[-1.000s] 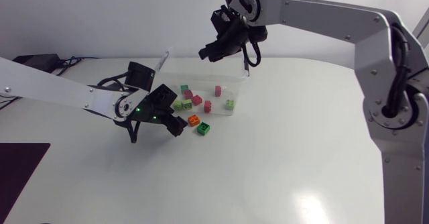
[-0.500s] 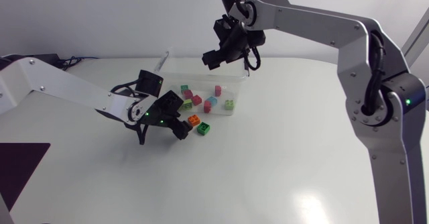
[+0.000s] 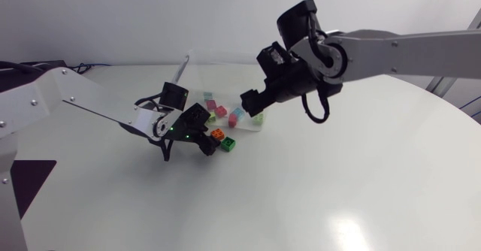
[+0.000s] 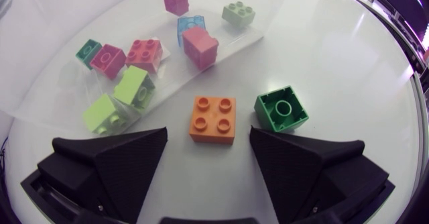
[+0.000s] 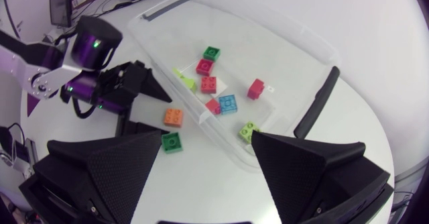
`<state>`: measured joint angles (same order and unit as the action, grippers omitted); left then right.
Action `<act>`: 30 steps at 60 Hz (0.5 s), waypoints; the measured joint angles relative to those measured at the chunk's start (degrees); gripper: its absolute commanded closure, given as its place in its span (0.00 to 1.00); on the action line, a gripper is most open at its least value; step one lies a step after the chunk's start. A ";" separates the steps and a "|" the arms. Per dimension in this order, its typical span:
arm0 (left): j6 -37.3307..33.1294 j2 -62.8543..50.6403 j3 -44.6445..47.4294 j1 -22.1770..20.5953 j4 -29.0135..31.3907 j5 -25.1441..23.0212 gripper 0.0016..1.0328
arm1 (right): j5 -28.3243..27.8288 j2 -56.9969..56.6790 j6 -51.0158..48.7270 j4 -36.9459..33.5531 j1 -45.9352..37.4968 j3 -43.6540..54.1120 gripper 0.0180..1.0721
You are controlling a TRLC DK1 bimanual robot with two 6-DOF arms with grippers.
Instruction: Place the duplo bricks in the container
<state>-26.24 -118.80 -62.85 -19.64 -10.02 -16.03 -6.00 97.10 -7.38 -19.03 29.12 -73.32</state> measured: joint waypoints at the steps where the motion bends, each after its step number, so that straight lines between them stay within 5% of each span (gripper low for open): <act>1: 0.00 -0.09 0.00 -0.09 -0.20 -0.02 0.21 | -0.02 -0.59 -0.24 0.22 0.24 0.87 0.07; 30: 0.00 -1.38 -1.70 -1.44 -0.61 -0.02 0.21 | 1.57 -4.42 -2.14 -1.90 -1.11 -1.81 0.07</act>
<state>-26.24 -120.18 -64.55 -21.08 -10.63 -16.05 -4.43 92.68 -9.52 -20.93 28.01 -75.13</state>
